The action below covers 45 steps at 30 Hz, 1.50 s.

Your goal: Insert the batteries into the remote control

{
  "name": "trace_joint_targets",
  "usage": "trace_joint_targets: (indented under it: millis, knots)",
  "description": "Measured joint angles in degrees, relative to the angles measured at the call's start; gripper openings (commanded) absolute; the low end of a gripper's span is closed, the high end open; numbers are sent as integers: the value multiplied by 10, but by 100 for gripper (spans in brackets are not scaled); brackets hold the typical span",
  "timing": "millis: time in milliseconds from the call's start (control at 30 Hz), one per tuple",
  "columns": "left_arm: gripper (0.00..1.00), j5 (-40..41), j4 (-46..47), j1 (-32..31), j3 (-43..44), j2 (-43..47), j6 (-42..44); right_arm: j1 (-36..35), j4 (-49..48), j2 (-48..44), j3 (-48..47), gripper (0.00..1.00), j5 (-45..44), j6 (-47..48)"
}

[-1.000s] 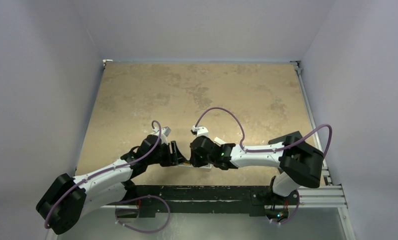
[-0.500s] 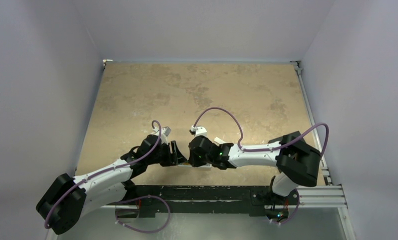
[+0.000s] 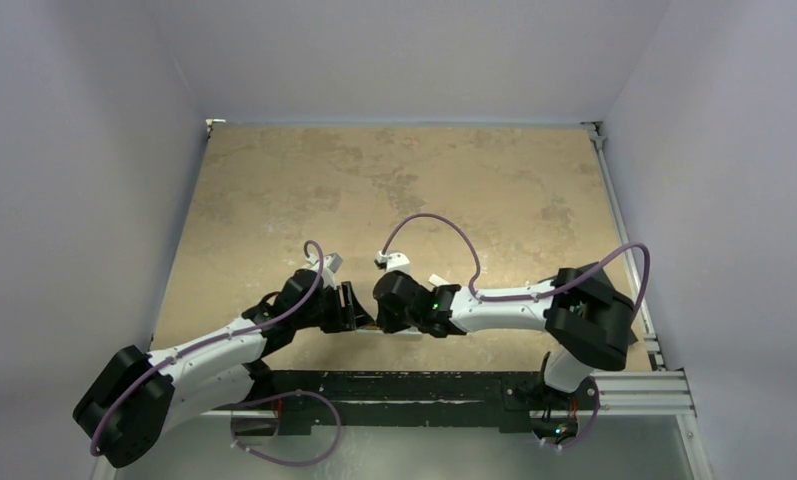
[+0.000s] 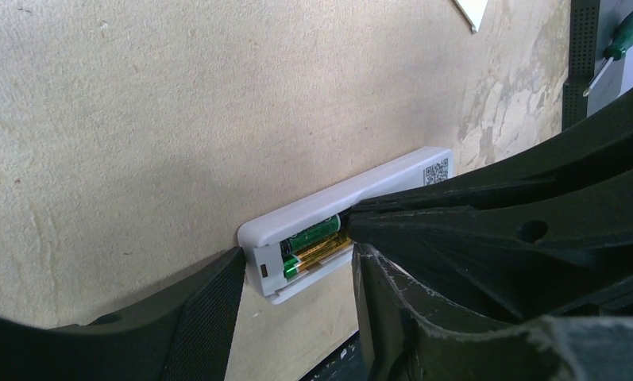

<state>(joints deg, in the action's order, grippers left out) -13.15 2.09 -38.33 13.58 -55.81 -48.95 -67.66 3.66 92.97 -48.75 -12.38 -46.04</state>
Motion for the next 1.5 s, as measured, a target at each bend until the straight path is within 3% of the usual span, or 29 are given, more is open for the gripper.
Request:
trace_joint_targets:
  millis: [867,1200,1500]
  knots:
    - [50,2,-19,0,0,15,5,-59,147,88,-139,8,-122,35]
    - [42,57,-106,0,3,82,4,-59,143,93,-145,8,-115,36]
    - [42,104,-160,0,11,111,-4,-59,139,101,-153,8,-106,37]
